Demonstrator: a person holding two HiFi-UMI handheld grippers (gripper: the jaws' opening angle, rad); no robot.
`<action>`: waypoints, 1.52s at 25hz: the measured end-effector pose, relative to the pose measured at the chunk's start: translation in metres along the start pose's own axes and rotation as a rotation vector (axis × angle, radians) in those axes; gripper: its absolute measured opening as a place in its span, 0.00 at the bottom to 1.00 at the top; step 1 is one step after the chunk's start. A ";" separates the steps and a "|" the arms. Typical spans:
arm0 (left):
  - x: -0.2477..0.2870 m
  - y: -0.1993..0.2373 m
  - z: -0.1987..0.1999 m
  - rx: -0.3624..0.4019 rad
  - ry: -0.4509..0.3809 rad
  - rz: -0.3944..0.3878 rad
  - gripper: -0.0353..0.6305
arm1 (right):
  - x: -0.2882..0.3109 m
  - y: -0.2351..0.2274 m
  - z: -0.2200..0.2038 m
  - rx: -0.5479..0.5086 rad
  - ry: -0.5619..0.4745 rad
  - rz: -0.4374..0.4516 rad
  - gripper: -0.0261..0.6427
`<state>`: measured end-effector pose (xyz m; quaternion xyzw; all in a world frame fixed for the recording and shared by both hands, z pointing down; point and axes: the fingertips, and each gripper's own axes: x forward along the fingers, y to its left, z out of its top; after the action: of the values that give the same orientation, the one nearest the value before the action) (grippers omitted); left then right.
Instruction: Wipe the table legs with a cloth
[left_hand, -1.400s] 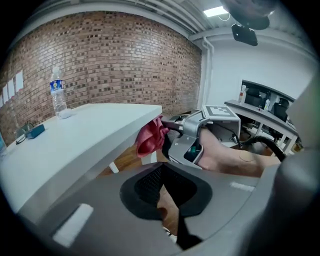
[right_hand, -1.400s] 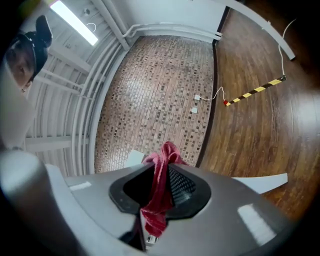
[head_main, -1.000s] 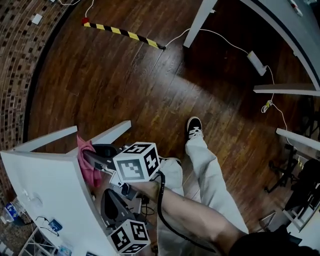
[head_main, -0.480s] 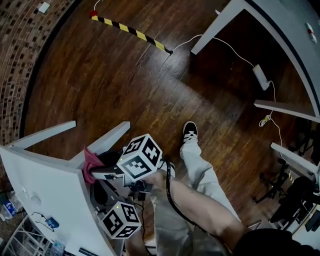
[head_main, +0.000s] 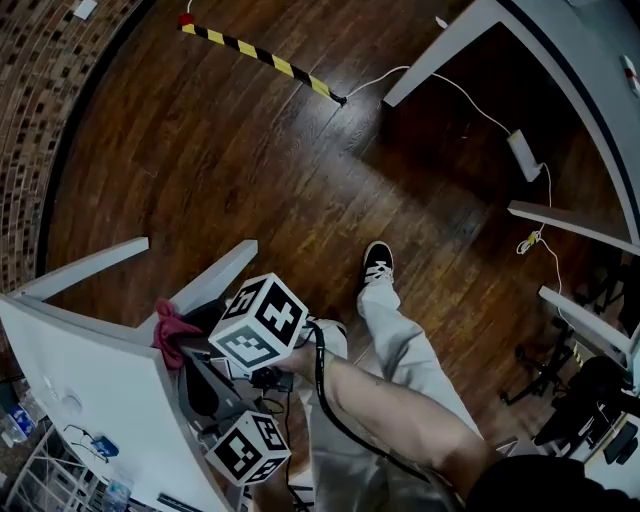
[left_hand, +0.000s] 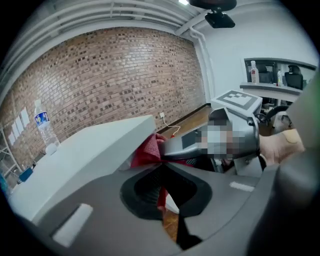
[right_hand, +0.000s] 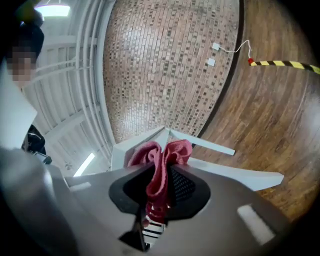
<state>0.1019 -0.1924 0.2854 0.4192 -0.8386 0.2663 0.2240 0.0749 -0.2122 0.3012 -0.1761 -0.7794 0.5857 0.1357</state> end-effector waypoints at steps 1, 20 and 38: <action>0.000 -0.005 -0.004 -0.001 0.015 -0.016 0.05 | 0.000 -0.005 0.000 0.032 -0.036 -0.016 0.13; 0.060 -0.043 -0.128 -0.041 0.197 -0.116 0.05 | -0.002 -0.193 -0.057 0.263 -0.198 -0.327 0.13; 0.164 -0.095 -0.270 -0.081 0.390 -0.253 0.05 | -0.009 -0.415 -0.140 0.386 -0.130 -0.565 0.13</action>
<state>0.1319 -0.1651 0.6125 0.4520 -0.7302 0.2782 0.4302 0.0938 -0.1998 0.7383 0.1134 -0.6794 0.6715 0.2732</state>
